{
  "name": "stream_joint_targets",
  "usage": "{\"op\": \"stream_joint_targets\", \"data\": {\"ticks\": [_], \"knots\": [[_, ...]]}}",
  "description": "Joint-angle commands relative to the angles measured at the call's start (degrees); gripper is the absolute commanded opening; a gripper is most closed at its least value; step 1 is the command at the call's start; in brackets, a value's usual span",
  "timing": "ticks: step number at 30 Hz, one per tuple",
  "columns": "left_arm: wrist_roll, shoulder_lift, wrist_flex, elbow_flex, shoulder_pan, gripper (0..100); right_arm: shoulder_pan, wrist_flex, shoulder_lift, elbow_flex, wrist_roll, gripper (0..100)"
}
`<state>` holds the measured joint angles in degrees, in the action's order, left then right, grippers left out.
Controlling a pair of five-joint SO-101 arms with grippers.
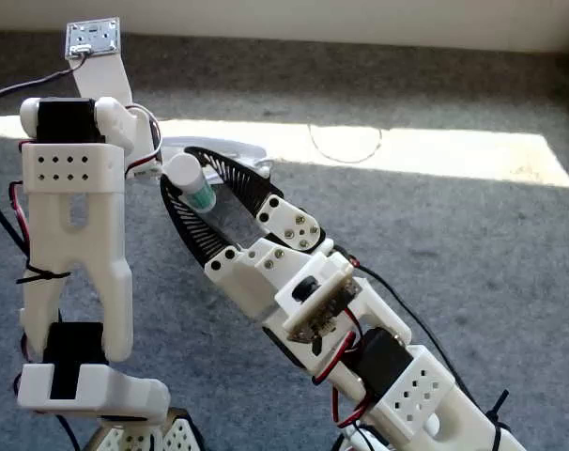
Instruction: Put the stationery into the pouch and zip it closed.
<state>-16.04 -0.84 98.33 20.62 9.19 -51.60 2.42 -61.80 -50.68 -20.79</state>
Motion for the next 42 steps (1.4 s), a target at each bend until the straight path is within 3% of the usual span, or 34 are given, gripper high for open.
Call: {"op": "stream_joint_targets", "data": {"ticks": [1,10,18,42], "knots": [[0.53,-0.4,-0.88,-0.4,1.1,1,-0.4,8.48,3.82,2.07,-0.97,0.5],[0.62,-0.4,-0.79,-0.4,1.1,1,-0.13,19.56,13.41,2.07,-0.97,0.5],[0.62,-0.4,-0.79,-0.4,1.1,1,4.88,26.59,19.21,2.07,-0.97,0.5],[0.62,-0.4,-0.79,-0.4,1.19,1,7.08,26.68,23.69,0.31,-1.05,1.0]]}}
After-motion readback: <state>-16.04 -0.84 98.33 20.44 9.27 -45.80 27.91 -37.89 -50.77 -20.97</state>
